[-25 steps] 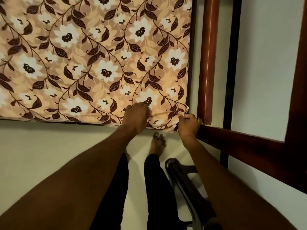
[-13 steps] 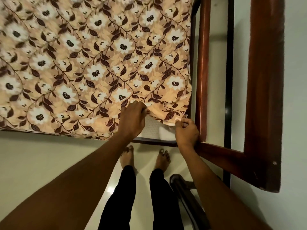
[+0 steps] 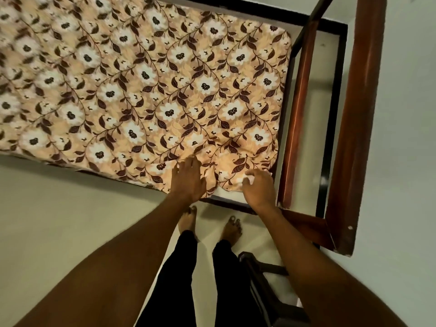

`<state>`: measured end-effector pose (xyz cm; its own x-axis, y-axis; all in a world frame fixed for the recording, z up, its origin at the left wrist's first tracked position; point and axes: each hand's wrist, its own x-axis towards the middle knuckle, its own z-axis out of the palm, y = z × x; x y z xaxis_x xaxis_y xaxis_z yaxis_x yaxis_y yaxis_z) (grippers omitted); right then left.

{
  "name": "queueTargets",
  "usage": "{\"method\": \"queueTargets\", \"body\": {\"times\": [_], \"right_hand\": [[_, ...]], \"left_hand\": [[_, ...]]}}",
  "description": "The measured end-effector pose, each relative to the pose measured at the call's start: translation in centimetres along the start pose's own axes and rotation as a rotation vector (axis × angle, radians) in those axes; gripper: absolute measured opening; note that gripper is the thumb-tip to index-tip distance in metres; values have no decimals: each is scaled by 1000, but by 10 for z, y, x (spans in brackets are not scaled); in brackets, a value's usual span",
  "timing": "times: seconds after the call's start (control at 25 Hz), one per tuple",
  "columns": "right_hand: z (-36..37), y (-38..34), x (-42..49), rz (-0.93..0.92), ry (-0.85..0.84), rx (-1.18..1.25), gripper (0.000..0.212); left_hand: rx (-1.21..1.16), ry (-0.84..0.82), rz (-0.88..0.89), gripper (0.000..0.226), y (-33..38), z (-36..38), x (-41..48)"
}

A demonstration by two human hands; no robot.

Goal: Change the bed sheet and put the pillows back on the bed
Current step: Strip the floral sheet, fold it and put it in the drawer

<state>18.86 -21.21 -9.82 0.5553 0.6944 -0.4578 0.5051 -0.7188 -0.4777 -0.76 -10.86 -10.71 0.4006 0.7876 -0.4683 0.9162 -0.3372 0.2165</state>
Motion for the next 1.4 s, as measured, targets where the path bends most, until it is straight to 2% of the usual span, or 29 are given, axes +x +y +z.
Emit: {"method": "queueTargets", "body": {"times": [0.12,0.28,0.52,0.68,1.0,1.24,1.4], "right_hand": [[-25,-27,-32,-167,-118,-235,35],[-63,-80,-71,-349,-122,-420,44],[-85,-165,-103,-592,-118,-597,57],[-68,-232,-117,-671,-85,-617,60],[52,-381,-174,-767,-94,-681,64],[165,-514,-229,-928,-173,-706,66],[227,-600,-250,-1063,-223,-728,63]], "left_hand": [[-12,6,-27,63,-1,-32,-46],[-16,82,-63,59,-13,-87,-102],[-86,259,-174,62,-59,-155,-152],[-79,312,-244,57,-116,-180,-172],[-135,383,-312,59,-304,-208,-206],[-128,436,-494,52,-465,-227,-251],[-194,449,-605,50,-542,-237,-259]]}}
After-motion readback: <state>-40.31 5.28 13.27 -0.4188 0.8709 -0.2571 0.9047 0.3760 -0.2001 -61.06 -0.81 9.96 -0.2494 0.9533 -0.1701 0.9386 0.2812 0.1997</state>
